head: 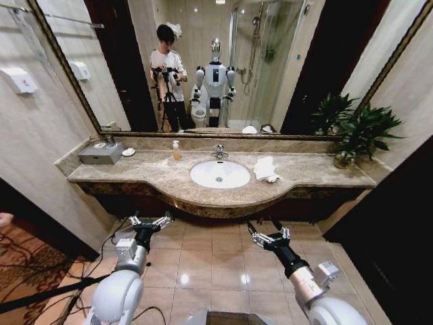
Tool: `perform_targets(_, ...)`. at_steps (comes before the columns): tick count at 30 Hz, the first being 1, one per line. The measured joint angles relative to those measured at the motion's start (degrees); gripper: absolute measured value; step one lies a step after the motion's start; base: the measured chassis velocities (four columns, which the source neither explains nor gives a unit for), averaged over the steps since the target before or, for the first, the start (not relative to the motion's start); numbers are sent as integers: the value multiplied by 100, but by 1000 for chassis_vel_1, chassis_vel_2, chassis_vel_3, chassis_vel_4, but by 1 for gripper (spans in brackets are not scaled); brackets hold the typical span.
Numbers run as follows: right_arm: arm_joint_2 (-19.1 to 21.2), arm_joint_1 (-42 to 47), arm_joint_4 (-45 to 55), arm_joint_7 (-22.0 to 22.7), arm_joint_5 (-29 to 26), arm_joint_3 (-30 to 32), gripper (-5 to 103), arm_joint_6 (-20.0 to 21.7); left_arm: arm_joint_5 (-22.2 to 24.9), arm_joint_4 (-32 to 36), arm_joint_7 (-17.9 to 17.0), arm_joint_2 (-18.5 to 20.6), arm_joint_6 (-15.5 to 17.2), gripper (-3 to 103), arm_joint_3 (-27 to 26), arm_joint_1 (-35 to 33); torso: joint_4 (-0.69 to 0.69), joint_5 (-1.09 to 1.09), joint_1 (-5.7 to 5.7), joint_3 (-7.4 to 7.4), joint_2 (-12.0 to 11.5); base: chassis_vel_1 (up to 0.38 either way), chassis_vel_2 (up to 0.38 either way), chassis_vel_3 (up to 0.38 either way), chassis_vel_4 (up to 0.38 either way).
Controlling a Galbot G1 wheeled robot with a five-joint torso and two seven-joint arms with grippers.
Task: Pick up the towel from the sink counter and wipe the mirror surface.
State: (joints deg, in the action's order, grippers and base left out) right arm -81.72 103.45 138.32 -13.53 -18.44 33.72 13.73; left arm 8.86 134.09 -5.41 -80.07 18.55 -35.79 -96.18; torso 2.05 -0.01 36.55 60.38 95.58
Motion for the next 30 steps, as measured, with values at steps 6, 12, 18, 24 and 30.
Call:
perform_targets(6,-104,-297,-44,979,381,-223,100,-456,0,0,0,0,0,100,0,0,0,0,0,0,0,0,0,0,0)
perform_targets(12,-185,-651,61,1715,593,-312,100,-511,0,0,0,0,0,100,0,-1,0,0,-2,-1,0,0,0,0,0)
perform_targets(18,-280,-688,6,1743,621,-281,100,-507,0,0,0,0,0,100,0,-1,0,0,-2,-1,0,0,0,0,0)
perform_targets(24,-244,-421,2,1618,670,-236,100,-546,0,0,0,0,0,100,0,-1,1,0,-2,-1,0,0,0,0,0)
perform_targets(30,-136,-252,-100,1483,647,-297,100,-557,0,0,0,0,0,100,0,-1,0,1,-3,-1,1,0,0,0,0)
